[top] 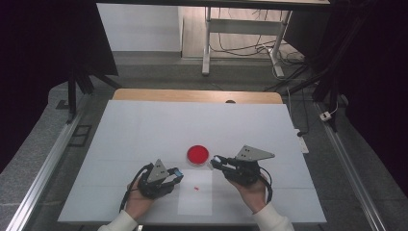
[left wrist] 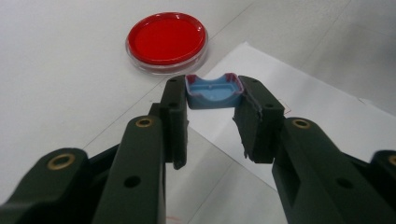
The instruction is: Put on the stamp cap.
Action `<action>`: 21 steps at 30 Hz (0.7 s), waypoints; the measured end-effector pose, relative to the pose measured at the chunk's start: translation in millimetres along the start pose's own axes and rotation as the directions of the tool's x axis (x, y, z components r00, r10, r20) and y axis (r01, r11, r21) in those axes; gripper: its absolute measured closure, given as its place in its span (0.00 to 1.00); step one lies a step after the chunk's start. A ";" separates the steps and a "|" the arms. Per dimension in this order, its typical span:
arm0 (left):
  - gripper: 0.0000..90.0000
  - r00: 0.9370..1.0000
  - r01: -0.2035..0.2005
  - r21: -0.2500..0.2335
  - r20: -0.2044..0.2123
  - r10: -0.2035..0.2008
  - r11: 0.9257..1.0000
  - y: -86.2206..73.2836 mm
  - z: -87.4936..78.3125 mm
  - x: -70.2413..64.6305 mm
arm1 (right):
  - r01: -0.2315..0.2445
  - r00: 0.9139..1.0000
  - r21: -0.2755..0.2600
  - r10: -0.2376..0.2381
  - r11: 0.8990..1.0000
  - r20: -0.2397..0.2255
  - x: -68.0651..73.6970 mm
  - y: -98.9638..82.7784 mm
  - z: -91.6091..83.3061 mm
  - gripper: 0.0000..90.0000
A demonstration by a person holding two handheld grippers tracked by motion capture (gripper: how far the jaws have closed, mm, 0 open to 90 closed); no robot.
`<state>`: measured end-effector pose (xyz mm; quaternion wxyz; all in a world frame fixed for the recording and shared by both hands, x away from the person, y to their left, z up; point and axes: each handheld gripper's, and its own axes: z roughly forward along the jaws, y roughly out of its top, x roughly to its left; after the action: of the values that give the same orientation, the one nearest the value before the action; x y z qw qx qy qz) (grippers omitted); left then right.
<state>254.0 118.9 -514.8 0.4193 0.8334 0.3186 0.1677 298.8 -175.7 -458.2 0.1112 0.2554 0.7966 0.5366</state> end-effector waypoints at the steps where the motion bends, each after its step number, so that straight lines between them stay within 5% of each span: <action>1: 0.72 1.000 0.000 -0.001 0.000 0.000 1.000 0.6 1.1 -0.6 | 0.000 1.000 0.000 0.000 1.000 0.000 0.0 -0.1 0.0 0.83; 21: 0.72 0.999 -0.028 0.001 0.021 0.028 1.000 13.8 21.8 -11.3 | -0.001 1.000 0.003 0.001 1.000 0.005 3.4 -1.7 3.1 0.83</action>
<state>263.0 92.2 -516.7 0.4197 0.8398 0.3027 0.1643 296.9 -171.9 -460.7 0.1124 0.2575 0.7970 0.5347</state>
